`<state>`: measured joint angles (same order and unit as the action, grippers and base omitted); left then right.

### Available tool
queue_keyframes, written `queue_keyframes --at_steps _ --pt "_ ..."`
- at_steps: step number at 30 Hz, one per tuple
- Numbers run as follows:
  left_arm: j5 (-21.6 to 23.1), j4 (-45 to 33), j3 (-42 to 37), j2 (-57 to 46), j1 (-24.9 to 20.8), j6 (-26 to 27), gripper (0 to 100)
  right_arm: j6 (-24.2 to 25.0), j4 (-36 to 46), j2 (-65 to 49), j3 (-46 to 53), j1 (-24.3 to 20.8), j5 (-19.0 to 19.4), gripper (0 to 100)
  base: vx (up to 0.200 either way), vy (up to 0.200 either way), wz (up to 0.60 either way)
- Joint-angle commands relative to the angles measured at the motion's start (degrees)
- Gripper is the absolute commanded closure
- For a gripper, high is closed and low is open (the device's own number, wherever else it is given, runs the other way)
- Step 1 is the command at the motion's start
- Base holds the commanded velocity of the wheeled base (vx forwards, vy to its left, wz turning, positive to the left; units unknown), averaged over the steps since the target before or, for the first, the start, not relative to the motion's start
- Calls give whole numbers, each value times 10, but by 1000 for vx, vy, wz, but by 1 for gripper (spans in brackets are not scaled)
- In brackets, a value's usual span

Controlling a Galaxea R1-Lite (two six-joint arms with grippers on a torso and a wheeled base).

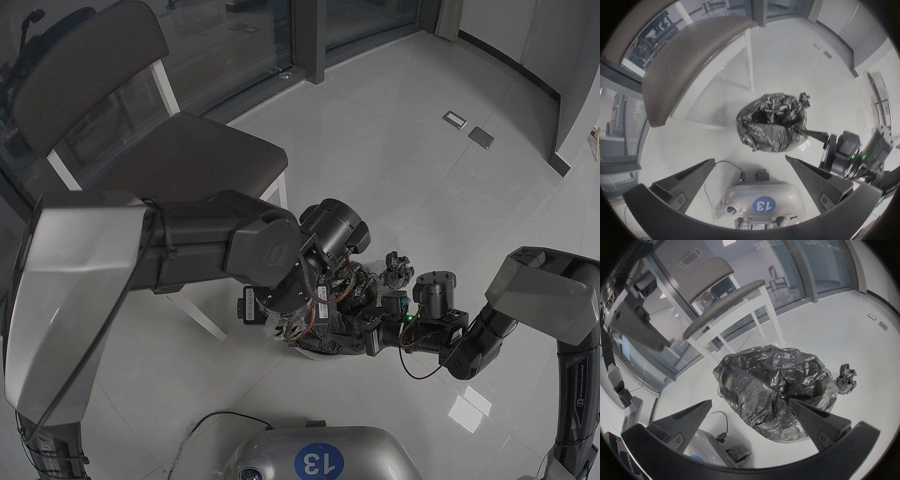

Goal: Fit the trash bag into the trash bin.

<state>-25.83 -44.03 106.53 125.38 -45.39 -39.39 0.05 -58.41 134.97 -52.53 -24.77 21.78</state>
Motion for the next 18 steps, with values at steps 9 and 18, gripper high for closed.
queue_keyframes --at_steps 9,18 --pt "-40 43 -4 -5 -15 -13 0 3 0 -15 37 4 0 0 0 0 0" --pt "-35 1 4 -7 -14 -17 0 7 15 -18 40 15 0 0 156 0 0"
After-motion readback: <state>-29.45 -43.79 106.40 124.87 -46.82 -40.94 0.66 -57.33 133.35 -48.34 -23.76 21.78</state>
